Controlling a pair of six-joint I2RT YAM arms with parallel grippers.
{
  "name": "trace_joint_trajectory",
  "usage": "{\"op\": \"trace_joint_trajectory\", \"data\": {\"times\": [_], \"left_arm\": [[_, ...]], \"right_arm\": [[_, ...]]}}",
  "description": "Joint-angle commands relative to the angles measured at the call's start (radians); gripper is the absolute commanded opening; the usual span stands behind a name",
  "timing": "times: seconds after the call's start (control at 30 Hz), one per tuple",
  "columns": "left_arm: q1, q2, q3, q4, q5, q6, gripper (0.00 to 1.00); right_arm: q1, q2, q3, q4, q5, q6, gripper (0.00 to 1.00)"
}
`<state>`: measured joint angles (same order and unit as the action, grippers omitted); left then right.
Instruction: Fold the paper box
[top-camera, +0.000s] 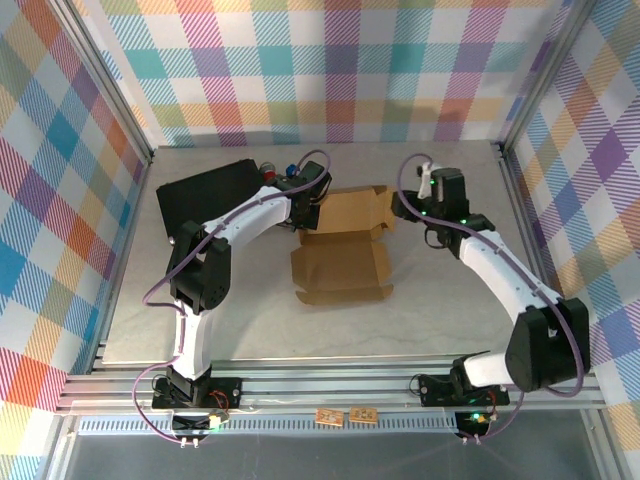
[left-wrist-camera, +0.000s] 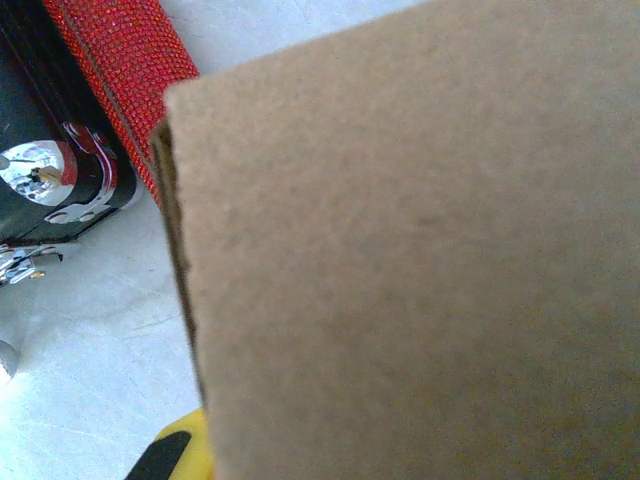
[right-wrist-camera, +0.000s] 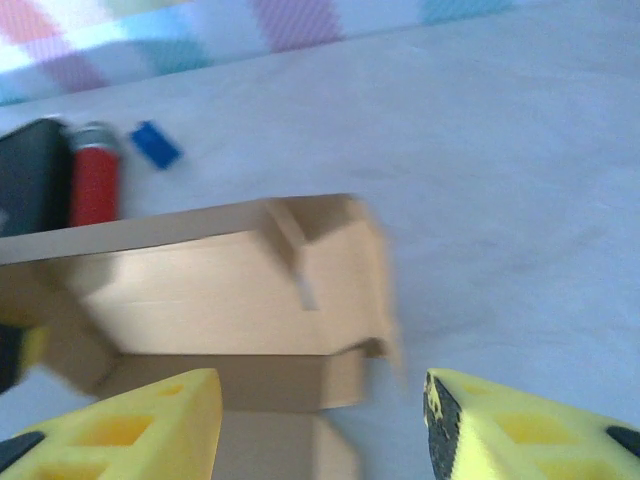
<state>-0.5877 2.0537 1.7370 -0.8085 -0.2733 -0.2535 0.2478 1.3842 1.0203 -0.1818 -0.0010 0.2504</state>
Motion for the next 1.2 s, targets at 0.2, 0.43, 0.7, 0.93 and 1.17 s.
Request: {"op": "trace_joint_trajectory", "data": {"times": [0.2,0.43,0.7,0.93,1.17], "left_arm": [[-0.003,0.042,0.044,-0.083,0.004,0.045,0.0],[-0.003,0.058,0.062,-0.094,0.006,0.047,0.0],[0.005,0.077,0.09,-0.107,0.005,0.043,0.0],[0.009,0.092,0.114,-0.134,-0.001,-0.013,0.0],[0.008,0.107,0.123,-0.145,-0.003,-0.061,0.0]], "right_arm": [[-0.016,0.273,0.062,-0.02,-0.008,-0.105,0.57],[-0.009,0.44,0.21,-0.034,-0.03,-0.1,0.52],[0.014,0.516,0.307,-0.097,0.063,-0.109,0.08],[0.158,0.434,0.387,-0.369,0.547,0.074,0.0],[0.343,0.44,0.442,-0.633,0.812,0.418,0.0]]}}
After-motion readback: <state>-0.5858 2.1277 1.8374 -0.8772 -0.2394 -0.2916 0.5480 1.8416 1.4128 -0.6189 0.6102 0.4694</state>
